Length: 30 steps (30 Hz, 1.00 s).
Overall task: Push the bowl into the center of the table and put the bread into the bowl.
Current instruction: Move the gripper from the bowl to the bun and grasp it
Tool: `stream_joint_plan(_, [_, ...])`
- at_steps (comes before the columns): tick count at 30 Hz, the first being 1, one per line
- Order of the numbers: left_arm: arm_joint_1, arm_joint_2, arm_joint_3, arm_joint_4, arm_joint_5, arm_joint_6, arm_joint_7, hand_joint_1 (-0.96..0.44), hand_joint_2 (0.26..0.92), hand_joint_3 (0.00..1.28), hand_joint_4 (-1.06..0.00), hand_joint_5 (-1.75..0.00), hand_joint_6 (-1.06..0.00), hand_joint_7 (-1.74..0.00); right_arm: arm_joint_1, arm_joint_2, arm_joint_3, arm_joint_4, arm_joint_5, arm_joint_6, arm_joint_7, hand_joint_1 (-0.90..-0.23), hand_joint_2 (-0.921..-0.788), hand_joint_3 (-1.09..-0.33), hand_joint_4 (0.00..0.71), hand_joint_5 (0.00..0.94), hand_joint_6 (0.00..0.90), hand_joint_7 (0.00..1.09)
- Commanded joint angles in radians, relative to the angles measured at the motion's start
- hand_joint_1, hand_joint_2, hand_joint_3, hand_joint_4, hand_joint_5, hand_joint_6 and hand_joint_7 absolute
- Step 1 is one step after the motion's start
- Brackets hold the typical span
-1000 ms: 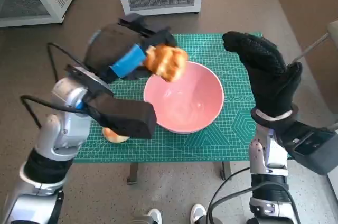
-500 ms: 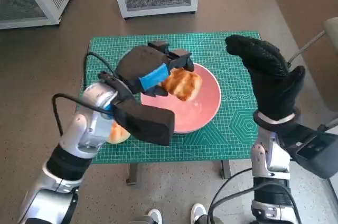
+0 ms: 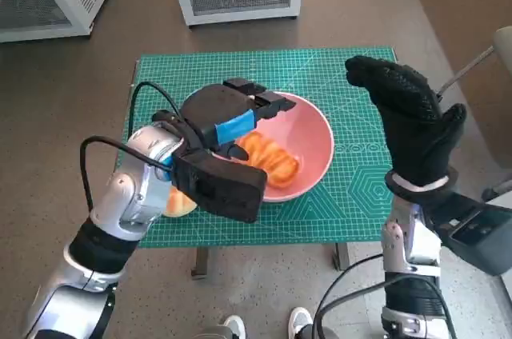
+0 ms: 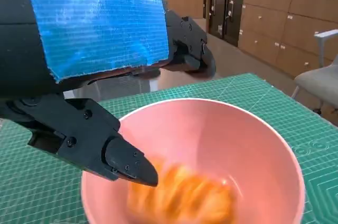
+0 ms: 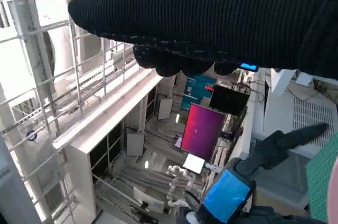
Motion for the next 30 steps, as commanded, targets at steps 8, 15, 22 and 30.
stream_joint_plan(8, [0.061, 0.019, 0.077, -0.139, -0.057, 0.067, -0.057, -0.42, 0.824, 0.0, -0.08, 0.0, -0.18, -0.05, 0.038, 0.007, 0.008, -0.022, 0.002, 0.024, -0.013, -0.392, -0.921, -0.559, 0.618, 0.027, 0.202, 0.89])
stream_joint_plan(15, [0.146, 0.079, 0.163, -0.295, -0.098, 0.105, -0.107, -0.37, 0.811, 0.0, -0.09, 0.0, -0.2, -0.04, 0.05, 0.009, 0.015, -0.046, 0.006, 0.035, -0.013, -0.391, -0.921, -0.565, 0.616, 0.027, 0.196, 0.9])
stream_joint_plan(22, [0.239, 0.164, 0.268, -0.44, -0.151, 0.133, -0.167, -0.34, 0.799, 0.0, -0.09, 0.0, -0.22, -0.04, 0.059, 0.006, 0.016, -0.065, 0.016, 0.051, -0.007, -0.392, -0.921, -0.568, 0.615, 0.028, 0.191, 0.9])
stream_joint_plan(30, [0.346, 0.241, 0.351, -0.568, -0.161, 0.166, -0.2, -0.32, 0.774, 0.0, -0.11, -0.01, -0.25, -0.05, 0.057, 0.002, 0.011, -0.058, 0.025, 0.058, 0.001, -0.385, -0.921, -0.569, 0.613, 0.03, 0.185, 0.91])
